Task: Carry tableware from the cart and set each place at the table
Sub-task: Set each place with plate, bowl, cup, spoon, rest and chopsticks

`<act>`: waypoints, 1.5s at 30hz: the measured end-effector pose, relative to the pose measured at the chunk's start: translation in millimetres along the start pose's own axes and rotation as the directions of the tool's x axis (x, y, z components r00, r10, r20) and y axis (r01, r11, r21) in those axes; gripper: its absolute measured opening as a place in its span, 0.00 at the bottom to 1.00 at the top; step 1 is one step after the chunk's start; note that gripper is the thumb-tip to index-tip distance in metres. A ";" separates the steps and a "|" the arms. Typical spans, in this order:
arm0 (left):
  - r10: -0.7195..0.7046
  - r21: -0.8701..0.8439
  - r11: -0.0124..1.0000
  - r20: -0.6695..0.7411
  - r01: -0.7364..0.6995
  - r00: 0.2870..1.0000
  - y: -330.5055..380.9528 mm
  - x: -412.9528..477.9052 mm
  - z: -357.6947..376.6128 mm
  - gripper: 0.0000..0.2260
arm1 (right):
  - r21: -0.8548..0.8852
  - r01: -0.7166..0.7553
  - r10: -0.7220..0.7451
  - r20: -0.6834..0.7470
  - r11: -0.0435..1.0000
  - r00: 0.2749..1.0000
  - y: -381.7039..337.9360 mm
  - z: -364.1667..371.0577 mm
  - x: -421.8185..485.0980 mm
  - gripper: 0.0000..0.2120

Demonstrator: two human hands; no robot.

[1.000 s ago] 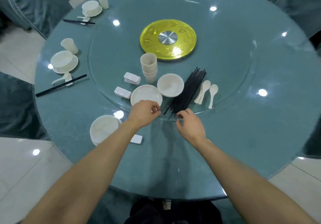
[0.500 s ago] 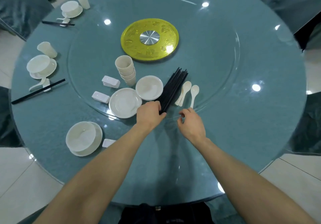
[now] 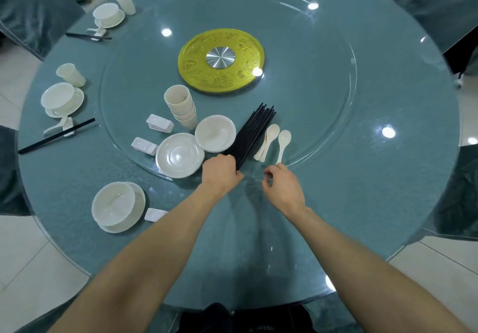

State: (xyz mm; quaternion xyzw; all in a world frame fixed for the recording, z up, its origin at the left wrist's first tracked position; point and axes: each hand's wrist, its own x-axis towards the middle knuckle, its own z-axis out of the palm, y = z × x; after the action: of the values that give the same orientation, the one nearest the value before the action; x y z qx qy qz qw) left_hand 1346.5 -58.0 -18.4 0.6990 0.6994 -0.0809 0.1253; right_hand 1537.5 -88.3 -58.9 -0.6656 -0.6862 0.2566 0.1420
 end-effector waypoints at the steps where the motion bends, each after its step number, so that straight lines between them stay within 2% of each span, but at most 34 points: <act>1: -0.004 -0.002 1.000 0.000 0.004 1.000 0.6 -0.1 -1.0 0.09 | -0.004 0.001 -0.001 0.002 1.000 1.000 0.2 -0.5 0.3 0.12; 4: -0.015 -0.037 0.999 0.005 0.016 1.000 -1.6 1.1 -1.5 0.10 | -0.003 0.007 -0.007 0.001 1.000 1.000 1.2 -0.7 1.5 0.12; 7: -0.056 -0.199 0.978 0.012 0.057 0.998 -8.7 0.2 0.0 0.11 | 0.033 0.023 -0.022 -0.014 0.999 1.000 -2.9 -2.1 4.6 0.12; 10: -0.088 -0.522 0.847 0.059 0.106 0.994 -15.8 -4.6 -2.2 0.07 | 0.164 0.001 0.004 -0.033 0.986 0.999 -13.0 -2.6 12.6 0.10; 12: -0.083 -0.645 0.756 0.077 0.112 0.994 -20.1 -10.1 -5.9 0.05 | 0.310 -0.049 0.067 -0.045 0.949 0.997 -24.4 -2.8 19.3 0.08; 15: -0.077 -0.755 0.645 0.090 0.119 0.993 -28.9 -18.5 -10.2 0.06 | 0.556 -0.215 0.223 0.055 0.803 0.973 -43.2 -1.9 30.9 0.08; 18: -0.068 -0.856 0.493 0.136 0.152 0.988 -43.0 -30.0 -13.8 0.07 | 0.687 -0.329 0.298 0.170 0.648 0.940 -57.5 1.2 41.6 0.10; 22: 0.017 -0.920 0.361 0.170 0.152 0.985 -69.9 -54.2 -17.7 0.06 | 0.832 -0.330 0.293 0.213 0.446 0.932 -81.3 2.8 43.6 0.11; 24: 0.054 -0.934 0.318 0.192 0.166 0.980 -87.1 -67.5 -16.8 0.05 | 0.867 -0.301 0.275 0.201 0.397 0.940 -97.1 3.4 40.3 0.11; 28: 0.072 -0.949 0.253 0.213 0.189 0.974 -119.8 -92.3 -14.2 0.06 | 0.869 -0.292 0.237 0.210 0.399 0.949 -125.8 15.1 29.3 0.09; 34: 0.075 -0.940 0.255 0.255 0.228 0.964 -162.3 -127.3 -10.5 0.13 | 0.860 -0.306 0.188 0.248 0.410 0.950 -160.9 42.1 10.8 0.10; 45: 0.090 -0.934 0.252 0.282 0.253 0.955 -215.4 -170.3 3.8 0.13 | 0.825 -0.334 0.167 0.289 0.456 0.943 -206.6 86.1 -20.2 0.10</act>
State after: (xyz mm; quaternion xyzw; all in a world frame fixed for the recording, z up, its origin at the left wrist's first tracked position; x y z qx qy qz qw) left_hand 1130.3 -224.3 13.8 0.4199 0.6128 0.2587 0.6175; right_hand 1319.1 -118.6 -15.4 -0.5741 -0.3680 0.6376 0.3584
